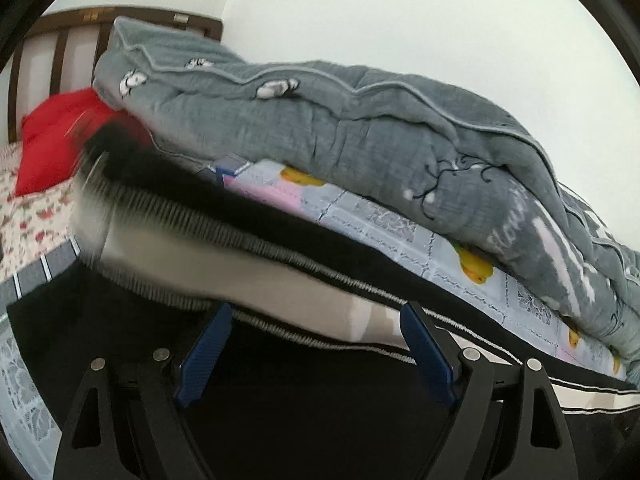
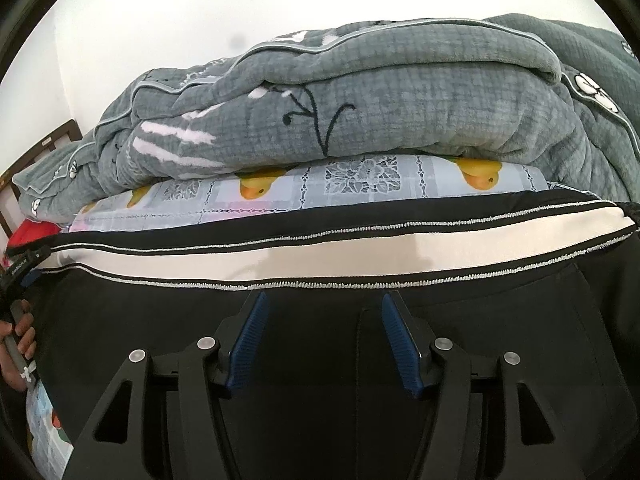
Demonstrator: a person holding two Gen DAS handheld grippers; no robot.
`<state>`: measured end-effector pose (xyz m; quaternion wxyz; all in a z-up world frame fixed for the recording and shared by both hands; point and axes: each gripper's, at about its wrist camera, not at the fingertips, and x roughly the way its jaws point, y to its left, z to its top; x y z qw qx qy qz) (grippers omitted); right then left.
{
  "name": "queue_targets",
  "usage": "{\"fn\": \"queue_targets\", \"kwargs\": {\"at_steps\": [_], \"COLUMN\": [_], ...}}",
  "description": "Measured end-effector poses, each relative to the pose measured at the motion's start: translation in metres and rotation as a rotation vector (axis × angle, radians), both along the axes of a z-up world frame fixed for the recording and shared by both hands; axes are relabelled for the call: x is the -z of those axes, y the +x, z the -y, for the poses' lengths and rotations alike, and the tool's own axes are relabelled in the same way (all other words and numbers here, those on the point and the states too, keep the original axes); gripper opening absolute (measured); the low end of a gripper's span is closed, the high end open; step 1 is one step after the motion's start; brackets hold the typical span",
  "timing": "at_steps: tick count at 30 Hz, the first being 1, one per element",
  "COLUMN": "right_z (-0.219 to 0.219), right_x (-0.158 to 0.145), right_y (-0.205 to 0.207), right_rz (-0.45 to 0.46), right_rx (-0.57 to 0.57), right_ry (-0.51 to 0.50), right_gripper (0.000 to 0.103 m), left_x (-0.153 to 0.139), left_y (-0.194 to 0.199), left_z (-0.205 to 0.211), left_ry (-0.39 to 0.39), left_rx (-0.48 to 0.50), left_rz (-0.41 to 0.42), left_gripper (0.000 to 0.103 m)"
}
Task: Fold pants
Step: 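Lift the waistband with both grippers and fold it over toward the hem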
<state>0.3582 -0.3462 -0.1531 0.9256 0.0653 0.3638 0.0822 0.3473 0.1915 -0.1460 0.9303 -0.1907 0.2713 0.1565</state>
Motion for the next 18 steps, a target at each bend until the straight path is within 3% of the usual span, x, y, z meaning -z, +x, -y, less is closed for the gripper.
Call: {"fn": "queue_targets", "kwargs": {"at_steps": [11, 18], "right_z": [-0.001, 0.005], "right_x": [0.0, -0.005], "right_y": [-0.001, -0.009], "right_rz": [0.0, 0.025], "right_rx": [0.008, 0.04], "right_ry": [-0.013, 0.006], "right_gripper": [0.061, 0.061], "left_x": [-0.002, -0.004], "left_y": [0.002, 0.006], "left_z": [0.01, 0.033], "left_ry": [0.042, 0.132], "left_rx": [0.031, 0.111], "left_rz": [0.0, -0.023], "left_gripper": [0.085, 0.085]}}
